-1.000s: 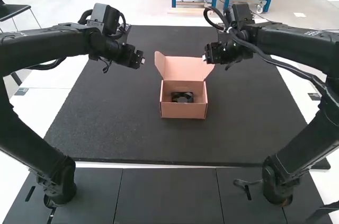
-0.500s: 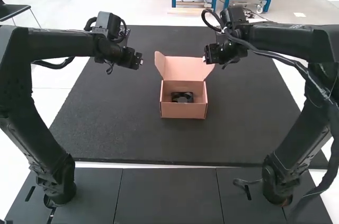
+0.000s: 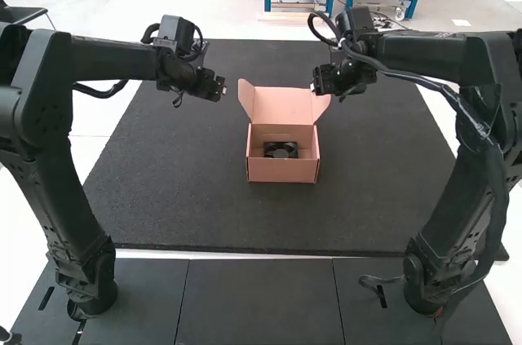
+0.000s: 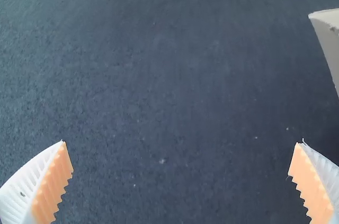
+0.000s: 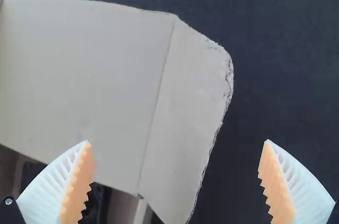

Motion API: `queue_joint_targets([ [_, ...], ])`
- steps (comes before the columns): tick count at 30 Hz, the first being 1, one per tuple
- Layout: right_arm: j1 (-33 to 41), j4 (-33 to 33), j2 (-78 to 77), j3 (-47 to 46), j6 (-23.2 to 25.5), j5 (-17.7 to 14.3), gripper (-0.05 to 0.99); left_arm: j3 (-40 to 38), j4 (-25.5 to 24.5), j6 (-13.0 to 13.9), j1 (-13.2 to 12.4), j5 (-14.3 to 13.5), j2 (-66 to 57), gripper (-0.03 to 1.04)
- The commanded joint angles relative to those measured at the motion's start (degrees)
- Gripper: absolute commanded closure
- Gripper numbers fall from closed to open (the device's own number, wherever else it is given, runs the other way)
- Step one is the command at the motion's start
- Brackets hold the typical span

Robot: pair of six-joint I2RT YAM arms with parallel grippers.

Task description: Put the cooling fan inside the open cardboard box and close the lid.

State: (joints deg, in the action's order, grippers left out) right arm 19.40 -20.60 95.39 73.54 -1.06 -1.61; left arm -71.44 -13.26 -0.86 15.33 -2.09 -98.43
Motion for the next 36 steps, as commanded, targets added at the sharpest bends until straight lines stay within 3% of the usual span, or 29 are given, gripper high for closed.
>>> queue_joint_targets([
  [1, -1.6, 0.1, 0.5, 2.8, 0.5, -0.5, 0.24, -2.7, 0.6, 0.8, 0.3, 0.7, -1.6, 0.04],
  [6, -2.1, -0.6, 1.5, 4.3, 0.8, -0.2, 0.24, -5.2, 0.2, 0.8, 1.0, 1.6, -4.0, 0.04],
  [15, -2.1, -2.3, 2.3, 5.6, 2.1, 2.1, 0.24, -8.5, -1.1, 0.6, 1.5, 8.3, -4.9, 0.04],
  [23, -2.2, -4.1, 3.3, 6.9, 2.5, 2.8, 0.26, -8.6, -1.9, 0.3, 1.6, 11.8, -5.0, 0.04],
  [32, -2.5, -4.8, 4.2, 7.6, 2.8, 3.3, 0.32, -8.5, -1.9, 0.0, 3.2, 12.7, -4.9, 0.04],
  [36, -2.5, -4.8, 4.4, 7.7, 3.3, 3.4, 0.40, -8.6, -1.9, -0.2, 3.8, 13.0, -4.9, 0.04],
])
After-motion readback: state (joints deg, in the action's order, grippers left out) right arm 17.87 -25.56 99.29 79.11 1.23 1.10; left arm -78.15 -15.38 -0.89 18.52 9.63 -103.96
